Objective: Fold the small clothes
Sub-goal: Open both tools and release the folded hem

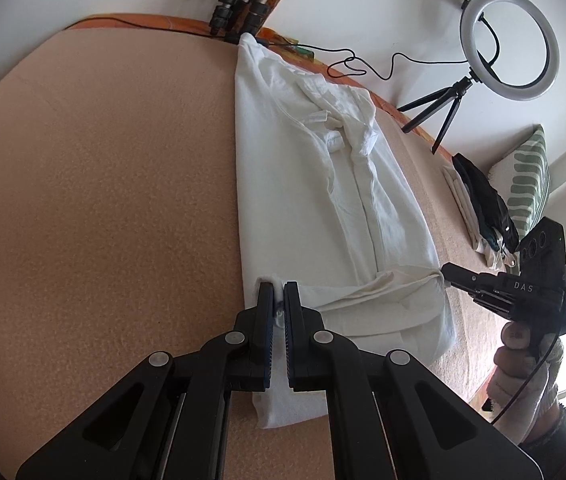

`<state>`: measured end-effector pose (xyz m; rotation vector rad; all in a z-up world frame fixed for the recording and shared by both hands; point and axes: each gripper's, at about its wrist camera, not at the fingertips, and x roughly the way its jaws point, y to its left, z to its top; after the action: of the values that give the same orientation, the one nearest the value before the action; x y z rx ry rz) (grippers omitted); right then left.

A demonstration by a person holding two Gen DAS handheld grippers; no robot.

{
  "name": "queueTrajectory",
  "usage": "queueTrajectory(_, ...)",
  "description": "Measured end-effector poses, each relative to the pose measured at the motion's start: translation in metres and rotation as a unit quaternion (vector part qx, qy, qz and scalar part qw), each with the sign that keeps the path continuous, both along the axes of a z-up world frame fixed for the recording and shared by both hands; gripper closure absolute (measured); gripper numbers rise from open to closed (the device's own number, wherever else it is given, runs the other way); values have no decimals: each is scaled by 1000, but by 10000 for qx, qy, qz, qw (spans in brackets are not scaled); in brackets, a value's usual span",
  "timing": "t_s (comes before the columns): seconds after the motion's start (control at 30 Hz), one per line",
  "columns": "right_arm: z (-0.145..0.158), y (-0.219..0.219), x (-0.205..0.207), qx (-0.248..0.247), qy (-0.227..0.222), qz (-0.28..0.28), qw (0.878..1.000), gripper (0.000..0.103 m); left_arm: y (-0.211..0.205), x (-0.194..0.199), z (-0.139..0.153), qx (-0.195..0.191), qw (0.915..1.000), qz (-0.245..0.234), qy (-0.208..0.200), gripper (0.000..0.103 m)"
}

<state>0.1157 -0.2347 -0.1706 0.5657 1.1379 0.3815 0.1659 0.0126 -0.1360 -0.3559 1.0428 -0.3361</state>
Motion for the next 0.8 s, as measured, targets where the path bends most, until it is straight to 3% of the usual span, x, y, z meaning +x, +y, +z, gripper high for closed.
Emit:
queueTrajectory(0.17,22,-7,-6,-207,-340,72,9992,93,4,-11,19,313,9985,29,-441,90)
queueTrajectory(0.3,40,-2,-25,-161,-640,819,9945,94,2,-34,32,373,9961,-311,-732,90)
queueTrajectory(0.53,19,42,-41,-366,-498,1846,9809,94,-30,-43,14,156,9926,-1171,-272,90)
queueTrajectory(0.67,12,59,-32,-341,-471,1984,9784,94,-38,-29,10,89,9930,-1156,-204,90)
queueTrajectory(0.8,13,56,-14,-240,-558,1637,9846,93,-37,-9,5,246,9952,-915,-247,90)
